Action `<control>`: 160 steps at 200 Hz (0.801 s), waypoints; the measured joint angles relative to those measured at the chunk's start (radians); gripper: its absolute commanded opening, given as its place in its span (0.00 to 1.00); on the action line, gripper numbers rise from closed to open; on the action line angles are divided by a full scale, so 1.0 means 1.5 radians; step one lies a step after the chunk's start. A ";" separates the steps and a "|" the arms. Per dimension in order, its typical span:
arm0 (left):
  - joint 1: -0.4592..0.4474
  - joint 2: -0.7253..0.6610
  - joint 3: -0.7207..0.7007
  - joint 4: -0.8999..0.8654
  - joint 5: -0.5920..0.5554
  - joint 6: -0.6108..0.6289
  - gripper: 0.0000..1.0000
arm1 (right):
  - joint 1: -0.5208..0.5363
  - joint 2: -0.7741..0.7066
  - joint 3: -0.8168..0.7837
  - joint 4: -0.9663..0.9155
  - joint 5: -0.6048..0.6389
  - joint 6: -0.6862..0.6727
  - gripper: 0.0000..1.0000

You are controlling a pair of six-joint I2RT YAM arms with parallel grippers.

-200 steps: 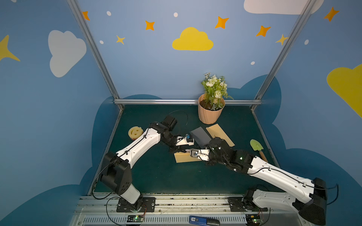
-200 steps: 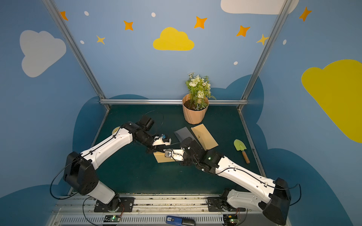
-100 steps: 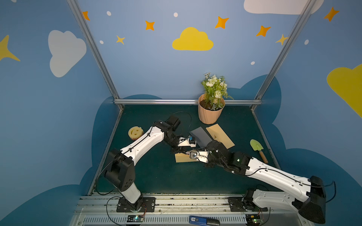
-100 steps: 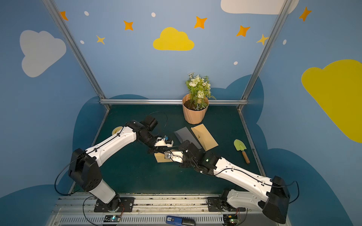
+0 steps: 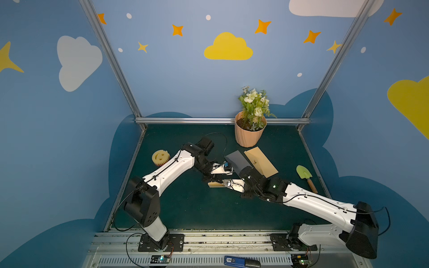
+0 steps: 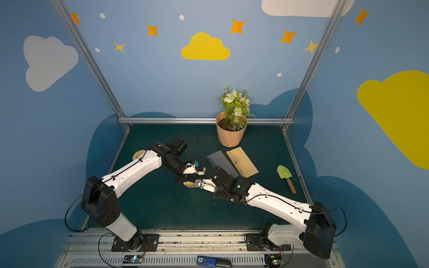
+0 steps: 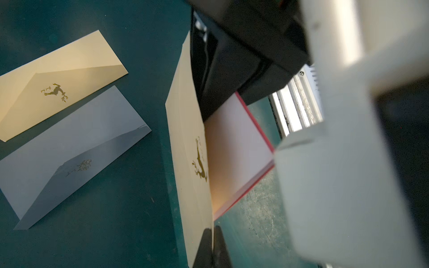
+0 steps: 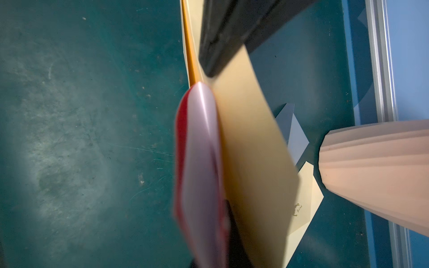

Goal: Fold the letter paper in half and place it into the envelope
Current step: Place the letter paper in the envelope.

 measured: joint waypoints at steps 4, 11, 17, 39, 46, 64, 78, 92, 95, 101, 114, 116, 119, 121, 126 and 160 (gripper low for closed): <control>0.000 0.000 0.000 0.001 0.000 0.000 0.04 | -0.001 0.002 0.001 -0.003 0.000 0.003 0.00; 0.000 0.000 0.000 0.004 0.001 0.000 0.04 | -0.003 0.006 0.005 -0.009 0.002 0.009 0.00; 0.000 0.000 -0.001 0.006 0.002 0.000 0.04 | -0.004 0.011 0.009 -0.013 0.003 0.016 0.00; 0.000 0.000 -0.004 0.014 0.006 -0.001 0.04 | -0.007 0.032 0.023 -0.024 0.006 0.037 0.03; 0.000 0.000 -0.006 0.017 0.008 -0.001 0.04 | -0.007 0.037 0.027 -0.028 0.005 0.045 0.08; 0.001 0.000 -0.009 0.018 0.011 -0.001 0.04 | -0.007 0.040 0.030 -0.032 -0.008 0.062 0.18; 0.001 0.000 -0.009 0.019 0.012 -0.001 0.04 | -0.007 0.040 0.030 -0.034 -0.022 0.078 0.28; 0.001 0.000 -0.009 0.019 0.013 -0.003 0.04 | -0.007 0.038 0.030 -0.036 -0.036 0.094 0.30; 0.001 0.000 -0.009 0.019 0.013 -0.003 0.04 | -0.007 0.038 0.030 -0.036 -0.038 0.098 0.30; 0.001 0.000 -0.009 0.020 0.013 -0.005 0.04 | -0.008 0.035 0.030 -0.038 -0.045 0.104 0.30; 0.001 0.000 -0.009 0.022 0.013 -0.008 0.04 | -0.008 0.027 0.030 -0.039 -0.055 0.112 0.27; 0.001 0.000 -0.009 0.022 0.013 -0.008 0.04 | -0.008 0.025 0.030 -0.039 -0.057 0.114 0.26; 0.001 0.000 -0.009 0.022 0.013 -0.009 0.04 | -0.008 0.023 0.030 -0.040 -0.060 0.116 0.25; 0.001 0.000 -0.009 0.022 0.013 -0.010 0.04 | -0.008 0.021 0.030 -0.040 -0.062 0.118 0.24; 0.001 0.000 -0.009 0.023 0.013 -0.011 0.04 | -0.008 0.016 0.030 -0.040 -0.066 0.123 0.21; 0.004 0.000 -0.009 0.023 0.017 -0.017 0.04 | -0.015 -0.028 0.022 -0.034 -0.093 0.142 0.15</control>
